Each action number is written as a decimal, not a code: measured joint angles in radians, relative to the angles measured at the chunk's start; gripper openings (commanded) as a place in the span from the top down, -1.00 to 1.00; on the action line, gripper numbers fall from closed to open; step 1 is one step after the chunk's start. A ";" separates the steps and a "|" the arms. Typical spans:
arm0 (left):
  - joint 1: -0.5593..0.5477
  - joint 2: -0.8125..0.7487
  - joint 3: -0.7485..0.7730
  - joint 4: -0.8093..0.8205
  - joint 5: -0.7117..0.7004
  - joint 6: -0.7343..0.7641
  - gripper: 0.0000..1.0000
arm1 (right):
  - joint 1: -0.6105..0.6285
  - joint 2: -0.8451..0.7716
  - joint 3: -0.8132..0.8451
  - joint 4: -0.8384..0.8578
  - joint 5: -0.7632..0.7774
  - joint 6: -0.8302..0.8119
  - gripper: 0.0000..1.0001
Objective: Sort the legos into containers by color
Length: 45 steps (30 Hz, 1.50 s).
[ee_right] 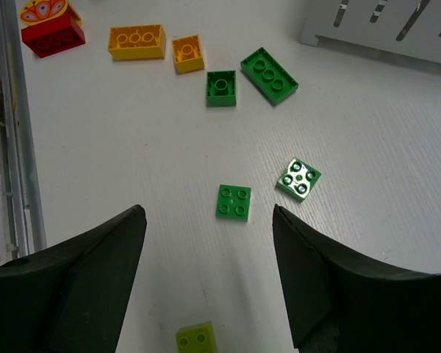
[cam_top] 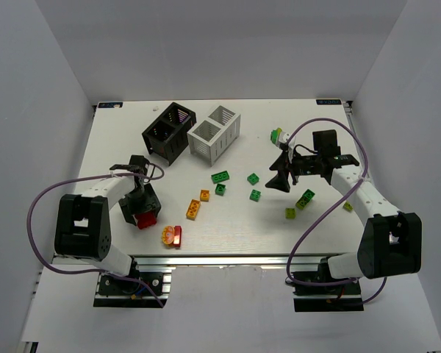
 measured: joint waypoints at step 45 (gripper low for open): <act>0.000 0.031 0.013 0.095 -0.061 0.014 0.18 | 0.000 -0.013 -0.019 0.001 0.000 0.018 -0.49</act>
